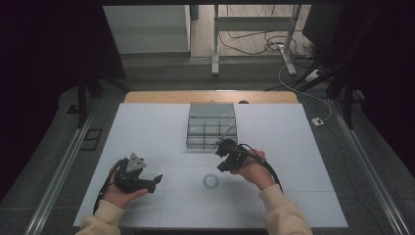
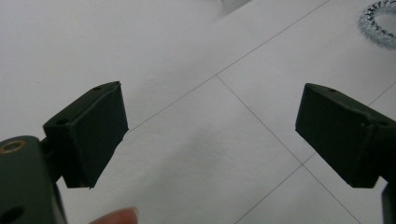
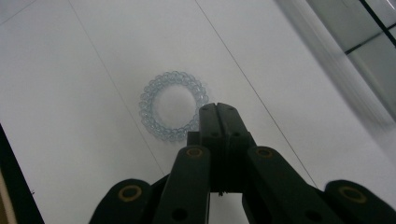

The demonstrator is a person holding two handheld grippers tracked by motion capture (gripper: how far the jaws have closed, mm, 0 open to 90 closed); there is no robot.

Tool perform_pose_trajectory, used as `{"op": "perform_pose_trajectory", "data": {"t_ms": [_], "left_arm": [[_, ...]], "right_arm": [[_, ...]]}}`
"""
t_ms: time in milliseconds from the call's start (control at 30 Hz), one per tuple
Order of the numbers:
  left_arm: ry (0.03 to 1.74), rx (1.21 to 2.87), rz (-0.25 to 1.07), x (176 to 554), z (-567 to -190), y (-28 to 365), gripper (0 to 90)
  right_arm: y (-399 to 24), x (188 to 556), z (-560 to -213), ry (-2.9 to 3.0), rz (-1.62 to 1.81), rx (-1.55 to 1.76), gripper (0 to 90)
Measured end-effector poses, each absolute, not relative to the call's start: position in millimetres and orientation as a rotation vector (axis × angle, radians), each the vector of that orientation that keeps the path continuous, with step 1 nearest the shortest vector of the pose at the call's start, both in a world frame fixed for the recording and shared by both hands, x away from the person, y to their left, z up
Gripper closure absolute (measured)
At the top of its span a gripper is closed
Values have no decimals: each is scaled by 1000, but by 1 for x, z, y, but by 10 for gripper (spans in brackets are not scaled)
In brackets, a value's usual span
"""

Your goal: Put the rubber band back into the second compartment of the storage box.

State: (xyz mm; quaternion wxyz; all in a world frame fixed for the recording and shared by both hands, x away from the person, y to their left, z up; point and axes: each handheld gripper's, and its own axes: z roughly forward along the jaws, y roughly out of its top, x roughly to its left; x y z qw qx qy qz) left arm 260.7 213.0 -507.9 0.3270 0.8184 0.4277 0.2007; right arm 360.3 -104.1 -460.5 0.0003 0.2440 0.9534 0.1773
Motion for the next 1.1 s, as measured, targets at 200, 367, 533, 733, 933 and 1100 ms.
{"op": "perform_pose_trajectory", "data": {"t_ms": [200, 367, 533, 733, 933, 1100], "left_arm": [[1121, 2144, 527, 260, -508, 213, 98], [1120, 2145, 527, 260, -508, 213, 98], [1119, 2145, 526, 260, -508, 213, 98], [1117, 2145, 526, 260, -508, 212, 98], [1113, 2153, 530, 260, -508, 211, 98], [1112, 2155, 526, 260, -508, 211, 98]], "right_arm": [[-105, 360, -460, 2989, 561, 768, 890], [-106, 359, -457, 2982, 569, 767, 889], [-106, 359, -456, 2981, 569, 769, 889], [-106, 359, -457, 2978, 571, 759, 821], [-103, 357, -458, 2982, 579, 733, 605], [-100, 354, -458, 2961, 606, 752, 449]]}}
